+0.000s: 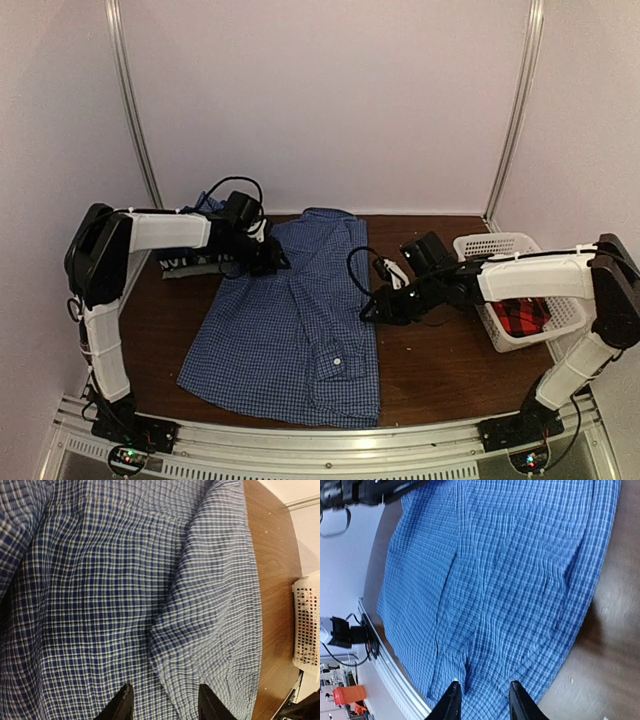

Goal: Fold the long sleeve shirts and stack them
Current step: Adjust the sleeve of the 1/3-folded shirt, then smooth out the 1/3-folded shirt at the center of the board.

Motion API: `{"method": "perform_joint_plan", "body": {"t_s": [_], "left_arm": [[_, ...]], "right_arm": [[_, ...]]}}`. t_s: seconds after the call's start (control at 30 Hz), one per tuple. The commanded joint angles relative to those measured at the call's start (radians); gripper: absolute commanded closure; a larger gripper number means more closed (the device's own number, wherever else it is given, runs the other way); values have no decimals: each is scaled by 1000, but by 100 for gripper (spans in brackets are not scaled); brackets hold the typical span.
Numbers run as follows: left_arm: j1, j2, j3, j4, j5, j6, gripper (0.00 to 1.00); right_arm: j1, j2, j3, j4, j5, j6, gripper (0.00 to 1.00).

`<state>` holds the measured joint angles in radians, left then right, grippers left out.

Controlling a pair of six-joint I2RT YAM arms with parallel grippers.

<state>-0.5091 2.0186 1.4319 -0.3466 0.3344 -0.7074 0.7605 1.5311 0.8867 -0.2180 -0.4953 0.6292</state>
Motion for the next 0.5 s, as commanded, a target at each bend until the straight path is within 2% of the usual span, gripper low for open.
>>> {"method": "perform_joint_plan", "body": {"t_s": [0.0, 0.1, 0.2, 0.47], "left_arm": [[-60, -85, -17, -3, -59, -6, 56], [-94, -75, -14, 24, -40, -34, 59], [-109, -43, 0, 67, -32, -55, 63], [-105, 135, 120, 108, -25, -64, 69]], "right_arm": [[-41, 127, 125, 177, -38, -9, 69], [-54, 232, 205, 263, -81, 5, 72], [-63, 313, 277, 270, -105, 2, 75], [-95, 388, 197, 383, -138, 26, 75]]}}
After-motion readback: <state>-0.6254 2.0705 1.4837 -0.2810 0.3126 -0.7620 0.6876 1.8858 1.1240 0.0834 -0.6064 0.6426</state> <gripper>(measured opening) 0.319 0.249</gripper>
